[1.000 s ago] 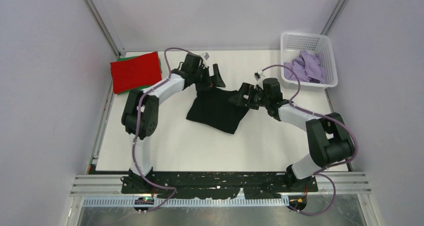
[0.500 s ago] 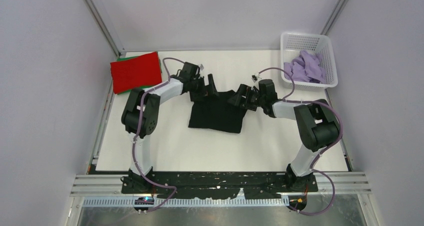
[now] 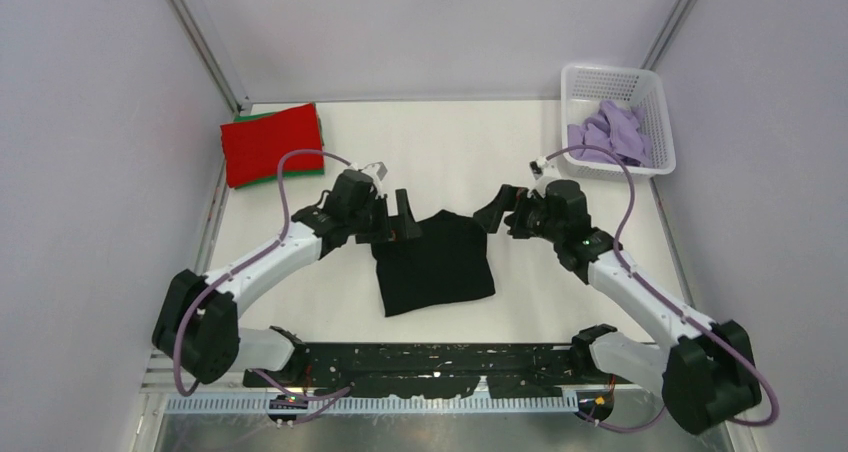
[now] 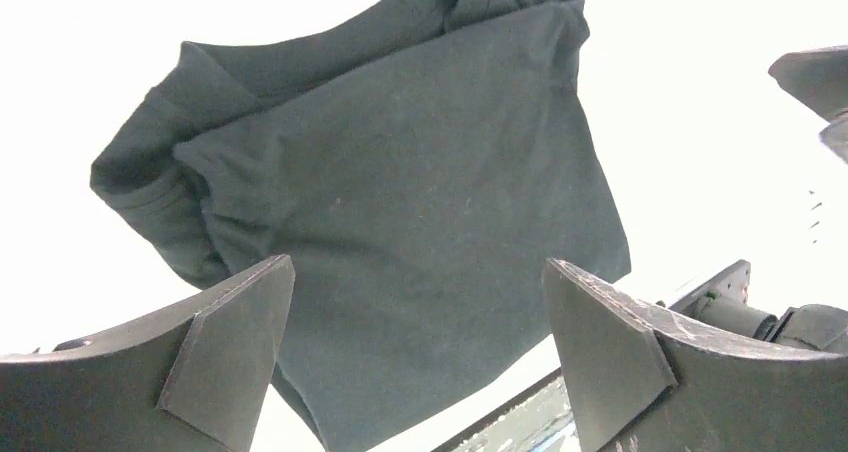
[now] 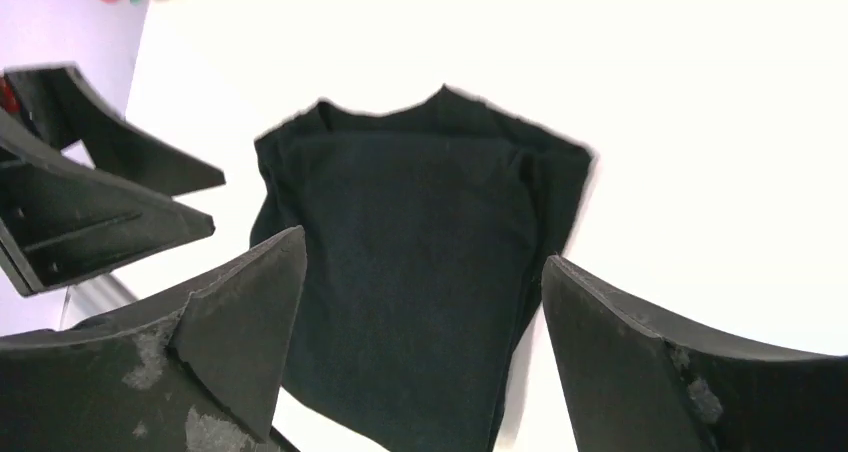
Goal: Fold and stack the t-shirts
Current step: Put the neatly folded tshirt into the corner of the board with the left arm
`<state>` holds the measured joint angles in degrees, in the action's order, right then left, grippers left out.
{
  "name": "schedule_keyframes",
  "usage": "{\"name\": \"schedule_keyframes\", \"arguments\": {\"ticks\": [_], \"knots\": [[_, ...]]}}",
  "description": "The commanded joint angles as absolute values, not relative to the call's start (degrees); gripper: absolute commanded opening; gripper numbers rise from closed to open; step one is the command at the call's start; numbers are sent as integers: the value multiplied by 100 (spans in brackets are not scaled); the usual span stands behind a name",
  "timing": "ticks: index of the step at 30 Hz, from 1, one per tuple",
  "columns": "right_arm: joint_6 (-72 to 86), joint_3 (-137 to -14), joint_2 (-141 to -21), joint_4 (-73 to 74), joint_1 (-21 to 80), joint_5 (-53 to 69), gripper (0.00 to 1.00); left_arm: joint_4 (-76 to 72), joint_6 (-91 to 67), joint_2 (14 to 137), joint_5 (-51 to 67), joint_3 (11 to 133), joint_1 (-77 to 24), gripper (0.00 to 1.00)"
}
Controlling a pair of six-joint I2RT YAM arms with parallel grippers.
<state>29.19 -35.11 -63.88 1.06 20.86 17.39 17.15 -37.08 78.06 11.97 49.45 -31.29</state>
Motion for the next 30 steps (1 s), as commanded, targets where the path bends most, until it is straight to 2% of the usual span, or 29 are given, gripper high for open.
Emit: {"name": "schedule_keyframes", "arguments": {"ticks": [1, 6, 14, 21, 27, 29, 30], "knots": [[2939, -3375, -5318, 592, 2038, 402, 95, 2153, -3806, 7219, 300, 4675, -3160, 99], [3044, -3004, -4742, 791, 1998, -529, 96, 2169, -4005, 7089, 74, 4293, -3150, 99], [2803, -2927, -4835, 795, 1989, -248, 96, 1789, -4145, 7843, 141, 4149, -3153, 99], [2735, -2887, -4782, 852, 1990, -453, 95, 1615, -4307, 8486, 202, 4192, -3362, 81], [2718, -2818, -4726, 853, 1985, -654, 96, 1985, -4585, 8788, -434, 4316, -3895, 64], [2718, -2813, -4740, 853, 1987, -678, 95, 2125, -4661, 8982, -714, 4426, -4021, 55], [2717, -2813, -4743, 853, 1982, -697, 95, 2173, -4655, 9101, -757, 4508, -4051, 47]]}}
